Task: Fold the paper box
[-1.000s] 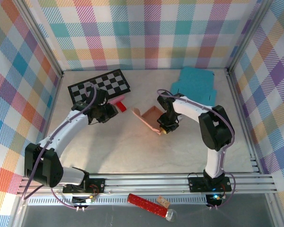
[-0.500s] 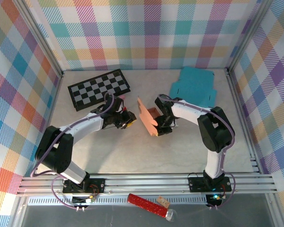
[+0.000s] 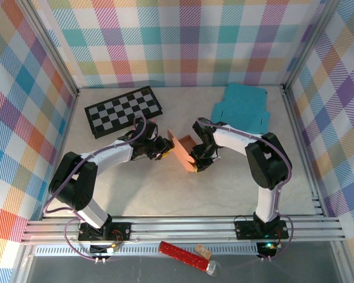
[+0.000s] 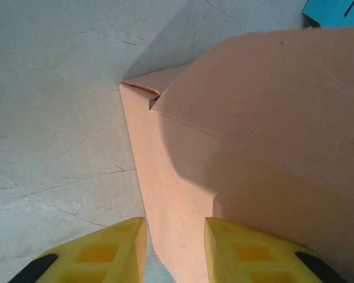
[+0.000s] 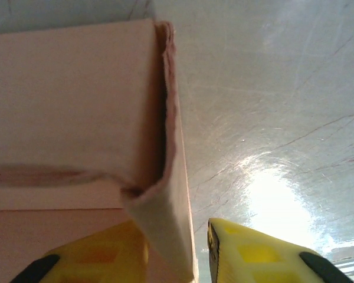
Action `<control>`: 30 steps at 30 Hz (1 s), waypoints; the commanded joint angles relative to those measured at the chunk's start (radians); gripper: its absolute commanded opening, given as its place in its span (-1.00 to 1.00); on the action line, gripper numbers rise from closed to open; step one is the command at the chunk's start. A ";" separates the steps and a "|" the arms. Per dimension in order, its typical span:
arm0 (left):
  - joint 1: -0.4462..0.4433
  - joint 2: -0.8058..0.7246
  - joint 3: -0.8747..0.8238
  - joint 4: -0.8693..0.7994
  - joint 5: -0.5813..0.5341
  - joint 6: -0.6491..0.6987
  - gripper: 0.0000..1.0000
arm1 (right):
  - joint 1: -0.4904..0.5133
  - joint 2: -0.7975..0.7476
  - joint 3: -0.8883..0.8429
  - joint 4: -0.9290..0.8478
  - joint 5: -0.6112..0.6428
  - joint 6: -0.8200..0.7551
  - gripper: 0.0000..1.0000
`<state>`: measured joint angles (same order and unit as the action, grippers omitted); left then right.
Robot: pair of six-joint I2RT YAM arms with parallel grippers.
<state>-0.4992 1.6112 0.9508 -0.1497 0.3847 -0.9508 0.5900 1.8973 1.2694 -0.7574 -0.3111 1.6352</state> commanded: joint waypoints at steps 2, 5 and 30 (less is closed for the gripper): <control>-0.007 0.003 0.015 0.011 0.008 -0.006 -0.38 | 0.007 -0.048 0.053 -0.083 0.029 -0.029 -0.08; -0.009 0.000 0.014 0.006 0.008 -0.005 -0.38 | 0.002 -0.102 0.111 -0.149 0.118 -0.104 0.10; -0.010 0.023 0.061 -0.027 0.006 0.018 -0.38 | 0.046 -0.006 0.533 -0.300 -0.107 -1.450 0.11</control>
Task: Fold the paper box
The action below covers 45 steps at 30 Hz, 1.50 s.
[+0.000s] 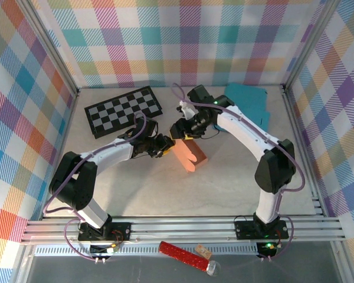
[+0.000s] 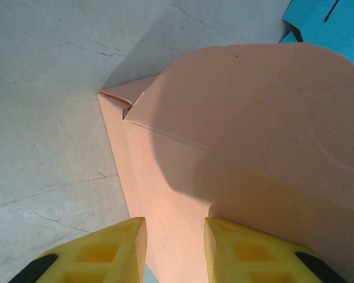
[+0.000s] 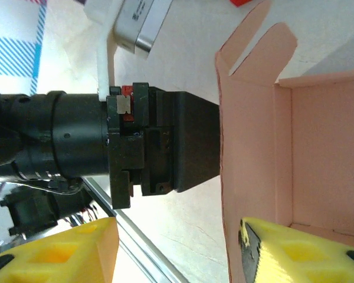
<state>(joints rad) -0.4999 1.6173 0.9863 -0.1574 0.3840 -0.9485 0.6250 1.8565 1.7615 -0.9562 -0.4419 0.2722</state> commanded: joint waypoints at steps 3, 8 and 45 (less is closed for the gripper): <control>-0.010 0.016 0.026 -0.024 0.006 0.018 -0.38 | 0.013 0.059 0.061 -0.122 0.068 -0.084 0.06; -0.009 0.020 0.029 -0.024 0.006 0.019 -0.38 | 0.020 0.081 0.071 -0.098 0.054 -0.060 -0.07; -0.010 -0.304 0.122 -0.490 -0.143 0.566 -0.18 | 0.049 0.206 0.426 -0.569 0.758 1.662 -1.00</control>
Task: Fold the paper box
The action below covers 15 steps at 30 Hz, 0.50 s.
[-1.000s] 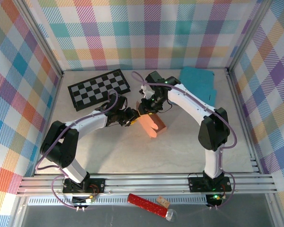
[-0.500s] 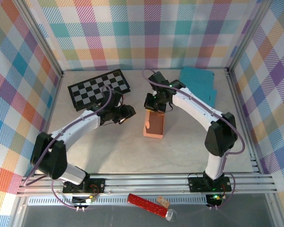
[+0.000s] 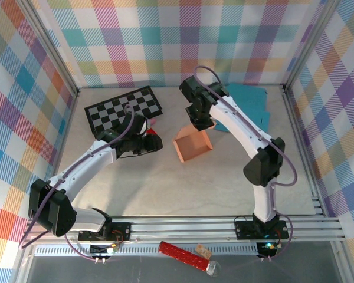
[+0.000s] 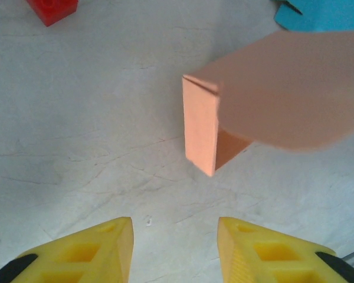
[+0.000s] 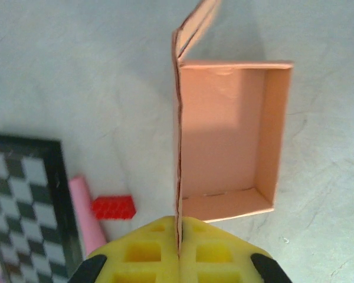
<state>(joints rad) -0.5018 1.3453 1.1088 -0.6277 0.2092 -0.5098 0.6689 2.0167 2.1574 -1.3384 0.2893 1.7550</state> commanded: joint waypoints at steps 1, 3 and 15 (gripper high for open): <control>-0.009 -0.039 -0.013 -0.004 0.042 0.152 -0.18 | 0.006 0.048 0.019 -0.176 0.017 0.195 -1.00; -0.009 -0.051 -0.036 0.024 0.052 0.200 -0.18 | 0.006 0.048 -0.008 -0.146 0.000 0.223 -1.00; -0.014 -0.007 -0.057 0.125 0.112 0.351 -0.09 | 0.000 0.008 -0.079 -0.052 0.004 0.103 -0.49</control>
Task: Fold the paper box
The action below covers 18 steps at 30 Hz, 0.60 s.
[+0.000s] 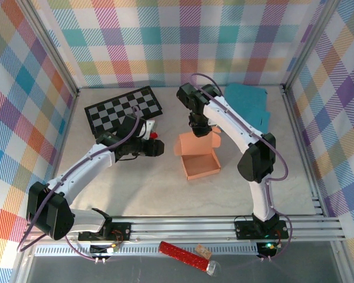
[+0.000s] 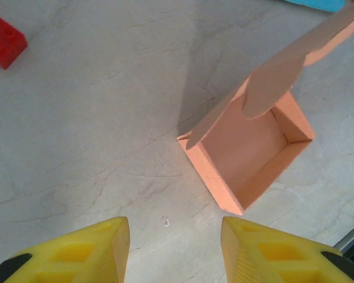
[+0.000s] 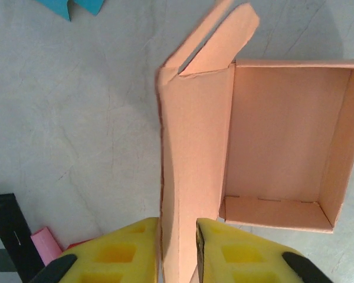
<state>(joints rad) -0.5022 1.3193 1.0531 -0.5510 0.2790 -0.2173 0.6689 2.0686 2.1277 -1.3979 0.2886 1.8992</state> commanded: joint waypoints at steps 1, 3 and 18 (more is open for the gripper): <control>-0.015 0.028 0.001 0.056 0.048 0.066 -0.08 | -0.002 -0.065 -0.087 0.038 0.002 -0.059 -0.48; -0.018 0.052 0.012 0.062 0.056 0.084 -0.07 | -0.009 -0.106 -0.150 0.097 -0.001 -0.099 -0.44; -0.064 0.223 0.166 0.021 0.086 0.276 0.01 | -0.222 -0.497 -0.518 0.610 -0.337 -1.424 0.31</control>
<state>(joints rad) -0.5610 1.5192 1.1790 -0.5190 0.3733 -0.0101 0.5098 1.6093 1.6611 -0.9188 0.1776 0.9493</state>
